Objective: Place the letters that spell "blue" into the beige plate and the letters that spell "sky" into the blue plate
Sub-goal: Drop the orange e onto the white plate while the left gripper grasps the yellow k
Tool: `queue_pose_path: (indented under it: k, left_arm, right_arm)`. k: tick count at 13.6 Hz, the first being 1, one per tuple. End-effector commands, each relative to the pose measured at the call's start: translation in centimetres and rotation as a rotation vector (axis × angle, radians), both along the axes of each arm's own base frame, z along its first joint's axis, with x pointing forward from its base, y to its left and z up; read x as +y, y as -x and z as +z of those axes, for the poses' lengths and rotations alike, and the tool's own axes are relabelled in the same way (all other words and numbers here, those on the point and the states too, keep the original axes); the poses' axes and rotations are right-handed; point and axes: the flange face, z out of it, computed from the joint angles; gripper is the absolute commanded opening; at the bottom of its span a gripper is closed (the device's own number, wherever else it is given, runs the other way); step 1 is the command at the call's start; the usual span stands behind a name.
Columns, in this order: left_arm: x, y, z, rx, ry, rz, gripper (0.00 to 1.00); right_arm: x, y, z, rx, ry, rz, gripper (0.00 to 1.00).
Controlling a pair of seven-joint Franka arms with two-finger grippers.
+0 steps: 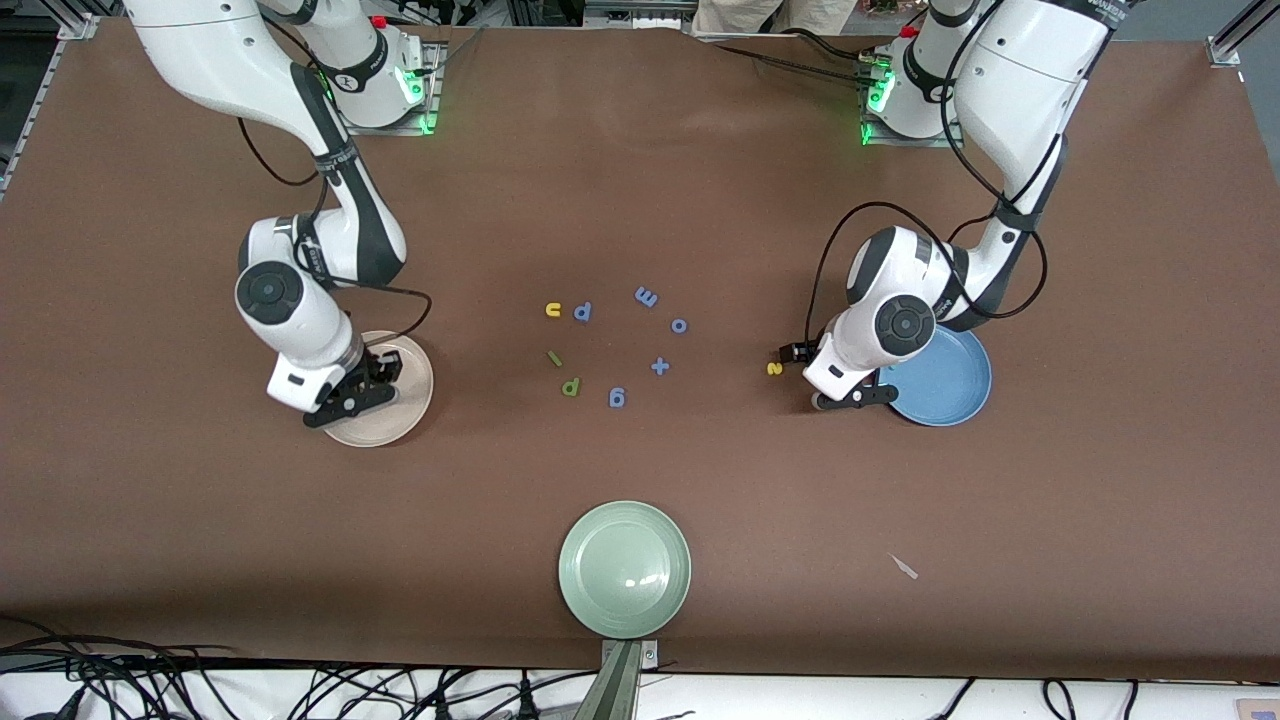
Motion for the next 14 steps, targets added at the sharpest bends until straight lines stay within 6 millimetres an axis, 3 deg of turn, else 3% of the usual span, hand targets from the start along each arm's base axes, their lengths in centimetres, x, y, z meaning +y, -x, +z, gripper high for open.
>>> queue_pose_path:
  k: [1,2,5,10,12,14]
  left_arm:
    - [0.4,0.6,1.3,-0.019,0.002,0.003,0.89]
    - [0.3,0.7,1.3,-0.019,0.003,0.001,0.75]
    - [0.3,0.7,1.2,-0.017,0.003,0.001,0.31]
    - [0.3,0.6,0.9,-0.013,0.003,0.000,0.16]
    - [0.6,0.3,1.8,-0.009,0.000,0.003,0.09]
    - [1.3,-0.8,4.3,0.028,-0.018,0.005,0.08]
  right_arm:
    - [0.4,1.4,3.0,0.000,-0.019,-0.013,0.87]
    - [1.2,1.1,3.9,-0.001,-0.024,-0.050,0.87]
    - [7.9,1.9,5.6,0.041,-0.049,-0.173,0.87]
    - [17.9,7.2,4.9,0.075,-0.097,-0.420,0.89]
    - [20.8,9.7,4.3,0.086,-0.107,-0.477,0.89]
    - [22.1,12.0,3.0,0.085,-0.125,-0.519,0.89]
